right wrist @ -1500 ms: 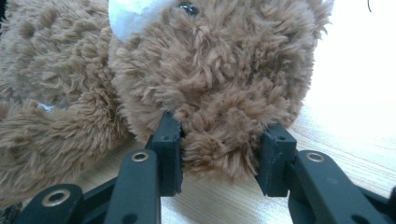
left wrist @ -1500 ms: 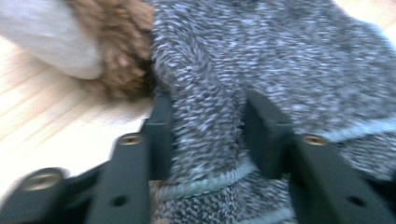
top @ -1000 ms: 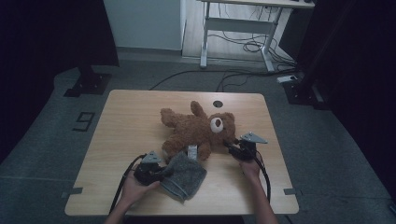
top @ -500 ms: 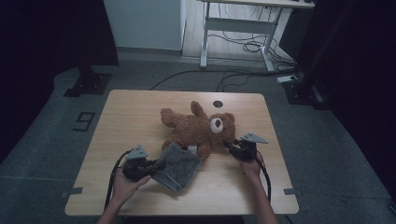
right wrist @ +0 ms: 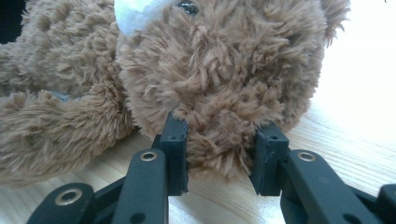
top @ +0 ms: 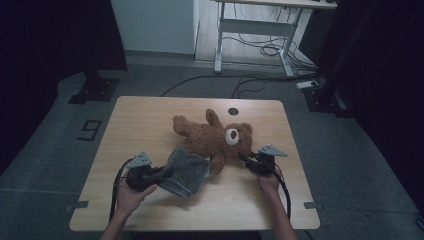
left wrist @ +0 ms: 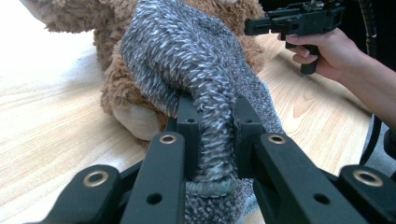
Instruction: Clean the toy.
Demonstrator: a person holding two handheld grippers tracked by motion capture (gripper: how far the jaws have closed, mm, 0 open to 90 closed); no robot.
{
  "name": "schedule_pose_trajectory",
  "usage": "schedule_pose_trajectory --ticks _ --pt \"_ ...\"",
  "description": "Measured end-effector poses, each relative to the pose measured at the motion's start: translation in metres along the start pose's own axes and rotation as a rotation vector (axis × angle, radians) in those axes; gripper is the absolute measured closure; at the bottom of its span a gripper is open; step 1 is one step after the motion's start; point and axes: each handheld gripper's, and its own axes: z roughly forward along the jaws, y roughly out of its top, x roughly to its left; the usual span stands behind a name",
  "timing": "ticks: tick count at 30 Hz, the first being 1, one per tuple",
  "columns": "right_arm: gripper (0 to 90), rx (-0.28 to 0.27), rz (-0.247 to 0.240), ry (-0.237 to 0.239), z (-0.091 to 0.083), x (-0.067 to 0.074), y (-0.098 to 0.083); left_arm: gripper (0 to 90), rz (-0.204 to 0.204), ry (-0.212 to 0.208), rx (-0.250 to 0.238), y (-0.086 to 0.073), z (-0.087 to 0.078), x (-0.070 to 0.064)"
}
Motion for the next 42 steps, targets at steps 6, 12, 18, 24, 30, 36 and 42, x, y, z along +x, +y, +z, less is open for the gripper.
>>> schedule_pose_trajectory --ticks 6,12,18,24,30,36,42 --pt "63.6 0.001 0.006 0.013 -0.001 0.0 -0.002 77.4 0.01 -0.003 -0.005 0.016 0.013 -0.002" --pt "63.5 0.012 0.014 0.019 -0.001 -0.002 -0.004 77.3 0.045 -0.033 -0.002 0.047 0.053 -0.01" --pt "63.4 0.014 0.013 0.017 -0.001 -0.003 -0.004 77.2 0.033 -0.028 0.061 0.063 0.1 -0.01" --pt "63.4 0.021 0.012 0.019 -0.001 -0.003 -0.004 77.2 0.009 0.029 0.109 0.05 0.115 0.001" --pt "63.1 0.021 0.007 0.024 -0.002 -0.005 -0.004 77.1 0.014 0.082 0.125 0.039 0.105 0.008" --pt "63.1 0.022 -0.003 0.023 -0.003 -0.005 -0.003 77.1 0.013 0.127 0.119 0.03 0.087 0.015" --pt "63.1 0.023 -0.008 0.027 -0.004 -0.006 -0.003 77.2 -0.01 0.179 0.108 0.018 0.064 0.03"
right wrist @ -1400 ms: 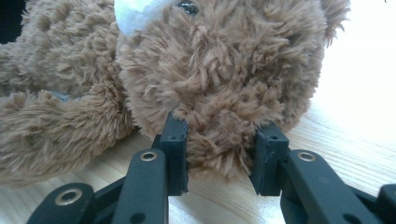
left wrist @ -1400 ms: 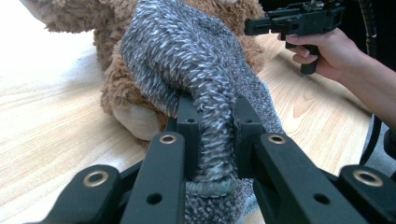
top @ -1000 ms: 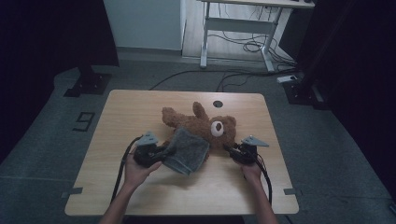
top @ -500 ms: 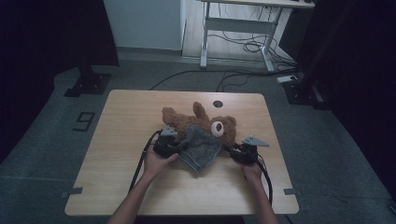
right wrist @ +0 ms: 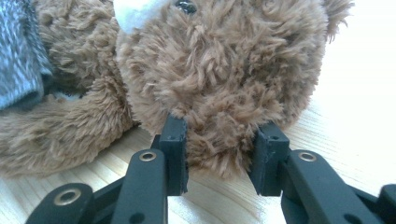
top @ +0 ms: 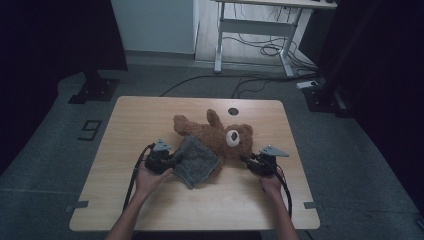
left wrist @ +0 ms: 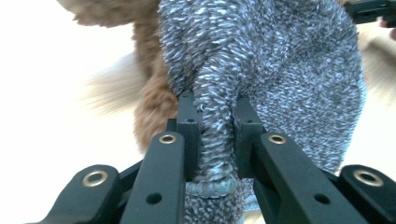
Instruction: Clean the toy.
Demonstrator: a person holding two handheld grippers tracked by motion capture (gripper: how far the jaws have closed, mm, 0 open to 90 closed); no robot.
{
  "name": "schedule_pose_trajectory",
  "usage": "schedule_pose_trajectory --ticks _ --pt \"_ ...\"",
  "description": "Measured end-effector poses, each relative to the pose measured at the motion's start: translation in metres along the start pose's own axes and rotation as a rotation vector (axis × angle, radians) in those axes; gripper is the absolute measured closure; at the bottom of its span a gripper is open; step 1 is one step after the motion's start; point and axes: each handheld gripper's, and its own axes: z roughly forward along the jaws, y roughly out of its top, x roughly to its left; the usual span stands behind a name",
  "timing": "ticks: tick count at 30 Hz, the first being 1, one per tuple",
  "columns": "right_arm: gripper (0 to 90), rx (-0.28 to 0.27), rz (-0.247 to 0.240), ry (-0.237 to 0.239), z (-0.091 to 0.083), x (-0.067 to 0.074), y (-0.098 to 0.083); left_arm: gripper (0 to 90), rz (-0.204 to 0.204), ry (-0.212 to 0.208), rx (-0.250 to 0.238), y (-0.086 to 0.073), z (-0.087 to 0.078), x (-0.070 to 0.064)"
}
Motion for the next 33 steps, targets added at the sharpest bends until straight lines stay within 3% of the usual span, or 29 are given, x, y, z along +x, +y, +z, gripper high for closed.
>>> schedule_pose_trajectory --ticks 5,9,13,18,25,29,33 --pt "63.1 -0.005 0.0 0.003 -0.001 0.001 0.001 77.1 -0.04 0.022 -0.012 -0.015 -0.009 0.013" --pt "63.1 -0.004 0.002 0.002 0.0 0.001 0.0 77.2 -0.049 0.053 0.004 -0.021 -0.013 0.02" --pt "63.1 -0.004 0.002 0.0 0.0 0.001 0.0 77.2 -0.046 0.02 -0.024 -0.019 -0.019 0.018" --pt "63.1 -0.002 0.007 -0.001 0.0 0.001 0.0 77.4 0.006 -0.016 -0.073 -0.001 -0.019 -0.005" --pt "63.1 0.002 0.008 -0.002 0.0 0.0 -0.001 77.4 0.092 -0.099 -0.114 0.038 0.002 -0.049" --pt "63.1 0.003 0.015 0.001 0.001 0.0 -0.001 77.4 0.12 -0.129 -0.111 0.057 0.019 -0.068" --pt "63.1 0.005 0.013 0.0 0.0 0.0 -0.001 77.4 0.132 -0.145 -0.1 0.066 0.038 -0.082"
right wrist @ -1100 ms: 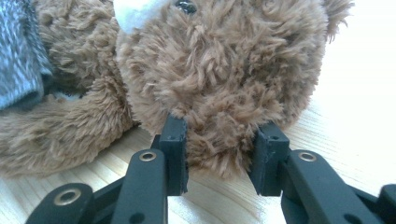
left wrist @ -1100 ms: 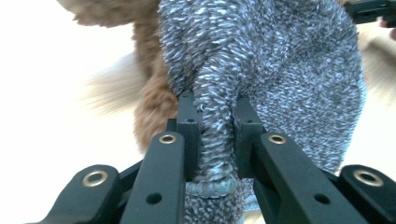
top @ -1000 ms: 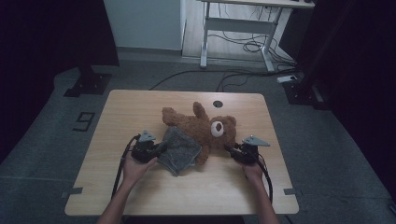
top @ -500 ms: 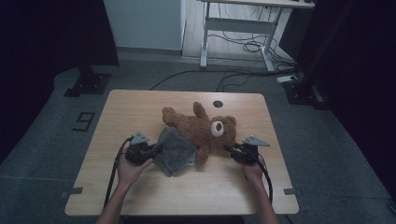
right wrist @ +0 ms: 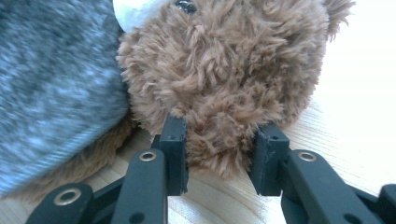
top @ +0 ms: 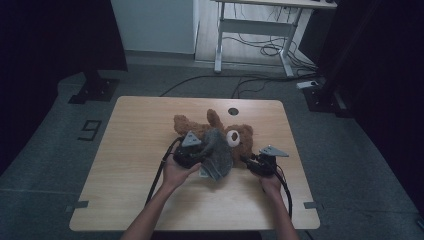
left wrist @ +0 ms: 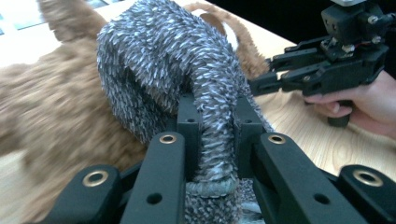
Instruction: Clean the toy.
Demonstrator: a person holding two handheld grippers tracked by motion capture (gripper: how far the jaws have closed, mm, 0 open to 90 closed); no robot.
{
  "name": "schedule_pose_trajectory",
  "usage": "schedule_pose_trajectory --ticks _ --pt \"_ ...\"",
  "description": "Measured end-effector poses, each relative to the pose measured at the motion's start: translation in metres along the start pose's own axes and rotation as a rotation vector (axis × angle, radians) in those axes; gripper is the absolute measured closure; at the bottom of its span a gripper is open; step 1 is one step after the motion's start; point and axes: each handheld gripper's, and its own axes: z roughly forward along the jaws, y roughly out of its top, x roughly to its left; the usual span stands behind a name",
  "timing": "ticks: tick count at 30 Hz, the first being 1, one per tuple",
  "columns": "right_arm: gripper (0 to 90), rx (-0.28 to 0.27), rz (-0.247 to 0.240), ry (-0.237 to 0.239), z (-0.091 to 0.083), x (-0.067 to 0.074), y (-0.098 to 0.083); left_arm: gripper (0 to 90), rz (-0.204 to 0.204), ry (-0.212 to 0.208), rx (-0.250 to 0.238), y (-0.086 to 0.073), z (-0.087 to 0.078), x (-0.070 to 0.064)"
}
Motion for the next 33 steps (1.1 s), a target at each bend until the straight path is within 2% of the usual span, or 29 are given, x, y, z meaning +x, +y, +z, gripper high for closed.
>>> schedule_pose_trajectory --ticks 3,6,10,13,16,18,23,27,29,30,33 --pt "63.1 0.002 -0.001 0.001 0.0 0.0 0.0 77.3 0.011 -0.002 0.036 0.001 0.019 -0.005" --pt "63.2 0.0 0.005 0.001 0.0 0.0 -0.001 77.3 0.002 0.0 0.068 -0.001 0.036 -0.006" --pt "63.5 0.001 0.01 0.002 0.001 -0.001 -0.001 77.4 -0.001 -0.006 0.082 -0.005 0.049 -0.011" --pt "63.7 0.002 0.013 0.003 0.001 -0.001 -0.001 77.4 0.037 -0.016 0.085 -0.002 0.053 -0.023" --pt "63.7 0.005 0.011 0.001 0.001 -0.001 -0.001 77.6 0.074 0.013 0.113 0.0 0.056 -0.027" --pt "63.6 0.006 0.01 0.002 0.001 -0.001 -0.001 77.6 0.073 0.022 0.124 0.0 0.056 -0.026" --pt "63.7 0.008 0.007 0.003 0.001 -0.001 -0.001 77.7 0.02 0.061 0.151 -0.009 0.05 -0.009" --pt "63.7 0.01 0.007 0.004 0.0 -0.002 -0.001 77.7 0.042 0.126 0.162 -0.016 0.038 -0.004" --pt "63.6 0.01 0.006 0.004 0.001 -0.002 -0.001 77.7 0.049 0.138 0.163 -0.018 0.034 -0.002" --pt "63.7 0.011 0.005 0.005 0.0 -0.002 -0.001 77.7 0.056 0.161 0.159 -0.021 0.025 0.001" --pt "63.7 0.012 0.007 0.008 0.0 -0.002 -0.001 77.7 0.049 0.187 0.151 -0.028 0.011 0.009"
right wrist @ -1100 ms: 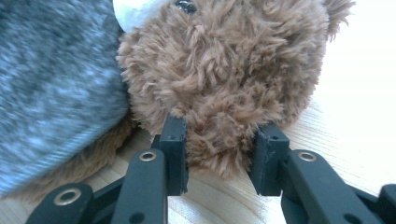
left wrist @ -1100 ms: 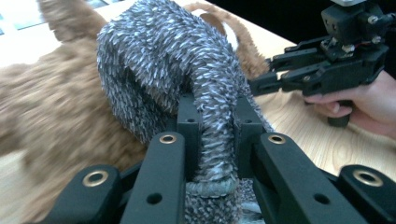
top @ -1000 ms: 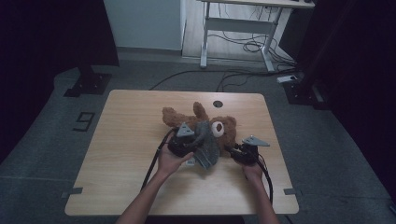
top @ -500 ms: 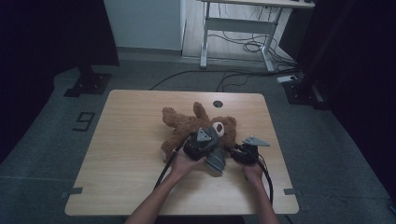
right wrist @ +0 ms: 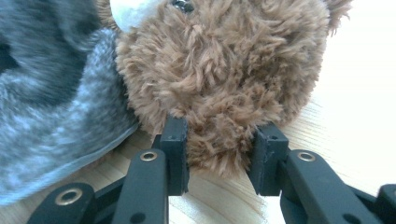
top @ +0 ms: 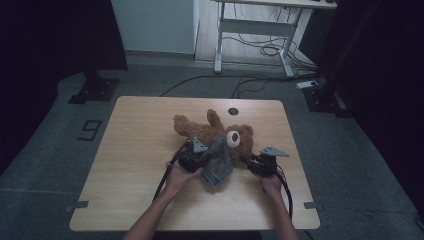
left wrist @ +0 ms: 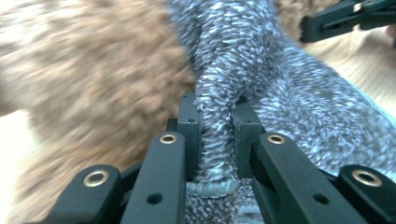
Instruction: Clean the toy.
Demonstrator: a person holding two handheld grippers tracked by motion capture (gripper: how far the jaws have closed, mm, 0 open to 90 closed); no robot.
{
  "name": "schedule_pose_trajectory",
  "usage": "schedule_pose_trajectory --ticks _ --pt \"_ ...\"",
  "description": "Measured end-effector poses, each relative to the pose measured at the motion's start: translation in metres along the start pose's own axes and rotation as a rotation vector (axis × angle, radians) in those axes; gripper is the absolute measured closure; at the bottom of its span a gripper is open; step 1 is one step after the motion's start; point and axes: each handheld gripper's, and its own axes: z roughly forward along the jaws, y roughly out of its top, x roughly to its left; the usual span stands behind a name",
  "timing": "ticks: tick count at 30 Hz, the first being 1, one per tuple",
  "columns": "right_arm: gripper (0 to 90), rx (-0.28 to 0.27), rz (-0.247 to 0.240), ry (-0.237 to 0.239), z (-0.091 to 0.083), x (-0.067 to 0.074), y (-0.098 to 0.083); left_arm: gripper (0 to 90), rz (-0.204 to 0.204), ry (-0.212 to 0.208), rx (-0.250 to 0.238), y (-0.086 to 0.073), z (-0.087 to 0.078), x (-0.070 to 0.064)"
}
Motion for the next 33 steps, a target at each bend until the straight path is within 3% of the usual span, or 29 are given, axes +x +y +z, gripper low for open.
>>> schedule_pose_trajectory --ticks 6,11,15,24,29,33 --pt "63.9 0.004 0.008 0.009 -0.001 -0.001 0.0 77.6 -0.074 0.036 0.001 -0.025 -0.02 0.031" --pt "64.2 0.004 0.009 0.019 -0.001 -0.002 -0.001 77.6 -0.138 0.028 -0.016 -0.044 -0.031 0.052" --pt "64.2 0.007 0.007 0.025 -0.002 -0.002 -0.001 77.3 -0.16 0.034 -0.023 -0.053 -0.038 0.061" --pt "64.2 0.005 0.008 0.03 -0.002 -0.002 -0.002 77.5 -0.197 0.092 -0.018 -0.071 -0.054 0.081" --pt "64.7 0.0 0.007 0.037 -0.002 -0.002 -0.003 78.1 -0.24 0.023 -0.103 -0.067 -0.066 0.082" --pt "65.5 -0.008 0.013 0.055 -0.003 -0.001 -0.002 79.0 -0.226 -0.018 -0.162 -0.049 -0.071 0.072"
